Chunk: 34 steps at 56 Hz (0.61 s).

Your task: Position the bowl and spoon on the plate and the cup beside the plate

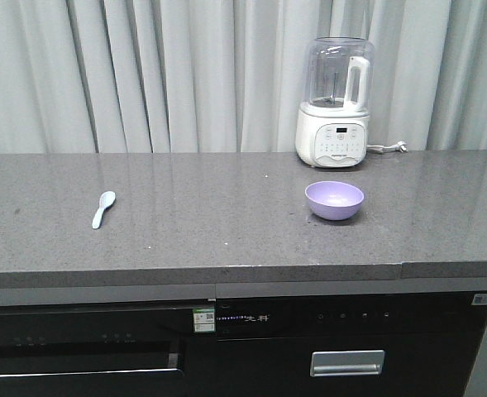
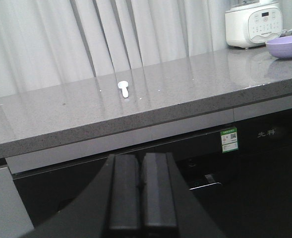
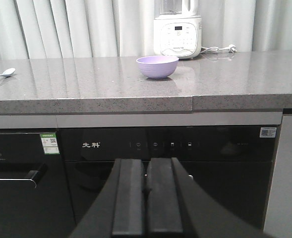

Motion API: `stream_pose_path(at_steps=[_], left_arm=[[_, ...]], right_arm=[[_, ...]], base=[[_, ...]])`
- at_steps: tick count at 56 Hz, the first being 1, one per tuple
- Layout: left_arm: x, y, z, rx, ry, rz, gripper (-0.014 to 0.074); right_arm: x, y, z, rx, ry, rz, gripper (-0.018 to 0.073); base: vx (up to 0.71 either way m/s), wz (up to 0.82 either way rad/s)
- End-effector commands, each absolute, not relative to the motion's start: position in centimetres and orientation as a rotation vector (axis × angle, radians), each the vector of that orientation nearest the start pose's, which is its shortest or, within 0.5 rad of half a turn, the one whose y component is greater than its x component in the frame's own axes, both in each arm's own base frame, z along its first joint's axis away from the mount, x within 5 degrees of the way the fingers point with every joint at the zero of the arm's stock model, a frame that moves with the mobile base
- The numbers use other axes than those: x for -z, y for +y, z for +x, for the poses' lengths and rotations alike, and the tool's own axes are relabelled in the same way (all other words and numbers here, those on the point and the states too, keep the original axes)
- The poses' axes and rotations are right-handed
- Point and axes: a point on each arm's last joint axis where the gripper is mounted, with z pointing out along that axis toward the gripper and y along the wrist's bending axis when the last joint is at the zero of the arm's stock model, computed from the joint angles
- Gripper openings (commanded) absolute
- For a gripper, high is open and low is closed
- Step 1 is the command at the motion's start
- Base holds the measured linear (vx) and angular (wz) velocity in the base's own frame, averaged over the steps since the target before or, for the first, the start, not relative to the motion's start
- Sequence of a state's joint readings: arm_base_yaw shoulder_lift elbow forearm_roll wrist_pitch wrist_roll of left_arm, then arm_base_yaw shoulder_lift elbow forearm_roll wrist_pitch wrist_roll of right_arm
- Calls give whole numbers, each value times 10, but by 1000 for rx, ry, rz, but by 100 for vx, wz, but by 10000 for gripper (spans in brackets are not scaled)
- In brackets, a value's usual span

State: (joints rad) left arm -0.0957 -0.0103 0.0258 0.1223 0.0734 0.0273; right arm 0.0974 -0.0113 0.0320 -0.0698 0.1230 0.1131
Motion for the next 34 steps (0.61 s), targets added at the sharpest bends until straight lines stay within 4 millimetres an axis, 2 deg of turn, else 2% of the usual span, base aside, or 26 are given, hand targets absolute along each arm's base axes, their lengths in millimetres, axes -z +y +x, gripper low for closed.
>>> stream_pose_path(at_steps=[1,34], left_arm=[[-216,-5,53,-29,1433,167,-3],[-216,-5,53,-29,1433,167,-3]], right_arm=[[-199,5,56,-101,1541,-43,-6],[-199,5,56,-101,1541,-43,-6]], base=[[0,0],[0,0]])
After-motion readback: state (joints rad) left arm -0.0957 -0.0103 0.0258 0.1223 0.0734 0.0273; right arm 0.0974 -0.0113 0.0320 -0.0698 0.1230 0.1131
